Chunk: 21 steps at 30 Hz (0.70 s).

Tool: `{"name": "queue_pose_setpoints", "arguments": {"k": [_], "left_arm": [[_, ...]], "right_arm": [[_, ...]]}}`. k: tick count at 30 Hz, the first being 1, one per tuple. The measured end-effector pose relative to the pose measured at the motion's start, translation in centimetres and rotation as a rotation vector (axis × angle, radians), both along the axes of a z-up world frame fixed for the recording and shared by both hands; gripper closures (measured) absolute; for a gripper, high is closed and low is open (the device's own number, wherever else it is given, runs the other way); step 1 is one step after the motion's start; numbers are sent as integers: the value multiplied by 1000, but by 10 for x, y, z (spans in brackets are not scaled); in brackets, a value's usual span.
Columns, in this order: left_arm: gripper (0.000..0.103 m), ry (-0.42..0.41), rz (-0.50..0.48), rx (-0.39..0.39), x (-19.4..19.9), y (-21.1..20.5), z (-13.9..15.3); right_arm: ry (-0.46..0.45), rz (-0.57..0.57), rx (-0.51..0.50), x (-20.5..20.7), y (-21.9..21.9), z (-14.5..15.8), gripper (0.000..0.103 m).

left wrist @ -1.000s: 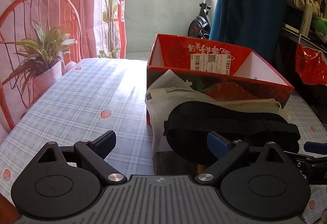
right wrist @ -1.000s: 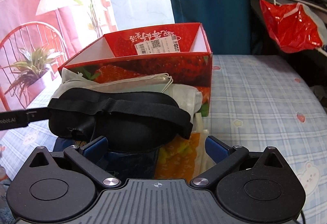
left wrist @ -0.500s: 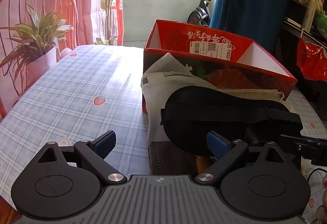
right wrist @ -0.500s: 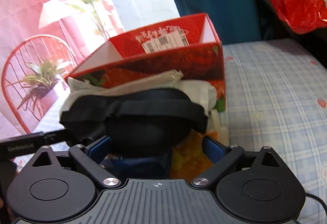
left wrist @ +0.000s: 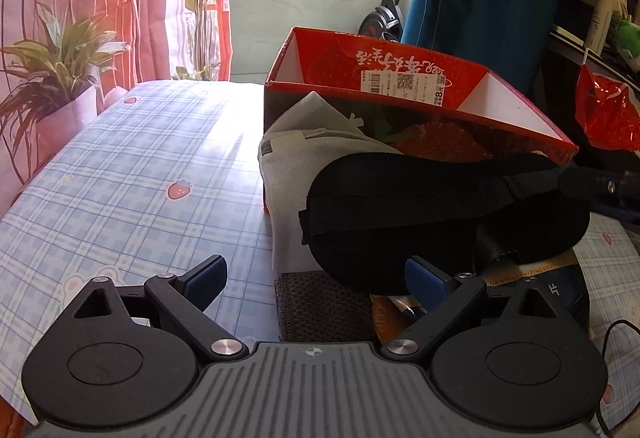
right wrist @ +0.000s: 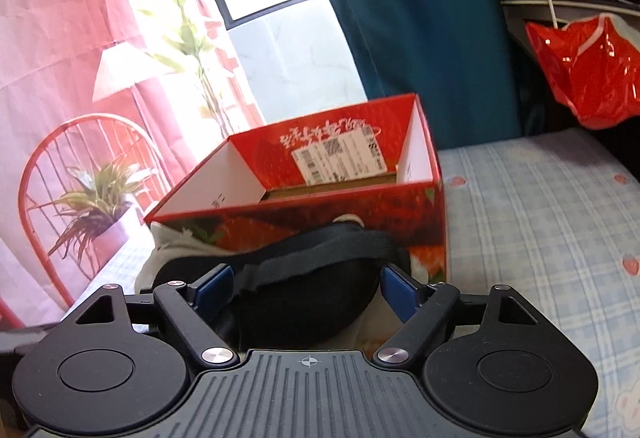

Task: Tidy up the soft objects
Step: 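Close both grippers on the black eye mask strap and lift it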

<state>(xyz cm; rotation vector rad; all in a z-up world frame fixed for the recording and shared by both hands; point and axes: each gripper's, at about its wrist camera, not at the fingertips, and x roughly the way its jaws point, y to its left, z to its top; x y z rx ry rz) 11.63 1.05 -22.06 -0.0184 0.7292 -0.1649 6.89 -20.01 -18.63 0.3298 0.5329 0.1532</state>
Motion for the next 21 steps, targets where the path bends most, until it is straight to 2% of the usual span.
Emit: {"name": "queue_pose_setpoints", "arguments": {"k": [3, 6, 8, 11, 14, 20, 21], "left_arm": [[6, 5, -1, 2, 2, 0, -1], [6, 14, 0, 2, 4, 0, -3], [7, 16, 5, -2, 5, 1, -2], [13, 21, 7, -42, 7, 7, 1], [18, 22, 15, -120, 12, 16, 5], [21, 77, 81, -289, 27, 38, 2], [24, 79, 84, -309, 29, 41, 1]], "right_arm": [[-22, 3, -3, 5, 0, 3, 26], [-39, -1, -4, 9, -1, 5, 34], [-48, -4, -5, 10, -2, 5, 55], [-29, -3, -31, 12, -2, 1, 77], [-8, -4, -23, 13, -4, -7, 83], [2, 2, -14, 15, -5, -14, 84], [4, 2, -12, 15, -5, -15, 84]]}}
